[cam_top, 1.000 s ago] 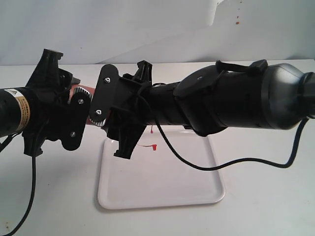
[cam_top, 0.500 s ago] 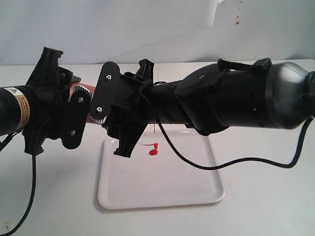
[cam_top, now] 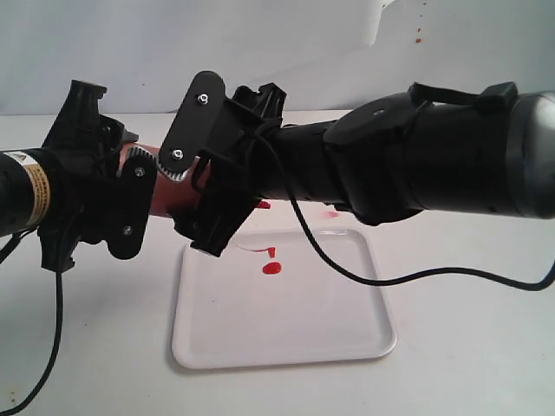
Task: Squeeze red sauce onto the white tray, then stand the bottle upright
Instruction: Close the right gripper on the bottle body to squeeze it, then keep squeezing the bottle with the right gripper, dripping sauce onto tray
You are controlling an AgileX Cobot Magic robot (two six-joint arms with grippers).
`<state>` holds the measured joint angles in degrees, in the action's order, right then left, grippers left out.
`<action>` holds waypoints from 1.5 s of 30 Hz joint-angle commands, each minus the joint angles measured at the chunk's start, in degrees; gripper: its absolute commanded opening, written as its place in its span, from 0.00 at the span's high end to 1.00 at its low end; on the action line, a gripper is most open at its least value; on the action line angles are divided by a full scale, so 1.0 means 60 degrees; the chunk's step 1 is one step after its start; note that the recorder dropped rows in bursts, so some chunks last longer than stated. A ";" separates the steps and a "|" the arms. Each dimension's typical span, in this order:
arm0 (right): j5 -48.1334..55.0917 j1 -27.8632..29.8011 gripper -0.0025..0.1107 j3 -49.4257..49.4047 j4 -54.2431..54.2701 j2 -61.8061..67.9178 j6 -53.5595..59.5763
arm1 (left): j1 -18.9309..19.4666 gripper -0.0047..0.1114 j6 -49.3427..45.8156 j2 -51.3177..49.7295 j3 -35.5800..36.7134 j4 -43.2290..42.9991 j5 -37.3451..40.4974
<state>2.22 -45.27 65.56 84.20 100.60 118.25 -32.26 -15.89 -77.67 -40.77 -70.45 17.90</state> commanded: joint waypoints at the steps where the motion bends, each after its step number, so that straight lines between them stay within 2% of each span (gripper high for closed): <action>1: 0.0004 0.0047 0.09 0.0089 0.0142 -0.0213 -0.0150 | -0.0054 0.96 0.0084 0.0026 -0.0019 0.0011 -0.0205; 8: 0.0594 0.0239 0.09 0.0089 0.0142 0.0249 -0.0317 | -0.0054 0.96 0.0076 0.0026 -0.0019 0.0011 -0.0187; 12: 0.1646 0.0239 0.09 0.0089 0.0142 0.0417 -0.0297 | -0.0054 0.96 0.0076 0.0026 -0.0019 -0.0034 -0.0188; 17: 0.0583 0.0239 0.09 0.0089 0.0142 0.0417 -0.0296 | -0.0054 0.96 0.0076 0.0026 -0.0019 -0.0063 -0.0188; 22: 0.1664 0.0239 0.09 0.0089 0.0142 0.0643 -0.0254 | -0.0054 0.96 0.0076 0.0026 -0.0019 -0.0063 -0.0188; 28: 0.1371 0.0239 0.09 0.0089 0.0096 0.1056 -0.0209 | -0.0054 0.96 0.0076 0.0026 -0.0019 -0.0060 -0.0235; 32: 0.2039 0.0214 0.09 0.0089 0.0096 0.1150 -0.0007 | -0.0054 0.96 0.0076 0.0026 -0.0019 -0.0060 -0.0235; 36: 0.1307 0.0214 0.11 0.0089 0.0096 0.1150 -0.0007 | -0.0054 0.96 0.0076 0.0026 -0.0019 -0.0060 -0.0235; 38: 0.1024 0.0214 0.16 0.0089 0.0096 0.1150 -0.0007 | -0.0054 0.96 0.0076 0.0026 -0.0019 -0.0060 -0.0235; 40: 0.0951 0.0214 0.27 0.0089 0.0096 0.1150 -0.0007 | -0.0054 0.96 0.0076 0.0026 -0.0019 -0.0060 -0.0235; 45: 0.0951 0.0214 0.76 0.0089 0.0096 0.1150 -0.0007 | -0.0054 0.96 0.0076 0.0026 -0.0019 -0.0060 -0.0235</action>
<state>7.22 -43.95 66.05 85.02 107.47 118.08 -32.27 -17.24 -78.25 -40.09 -70.82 18.04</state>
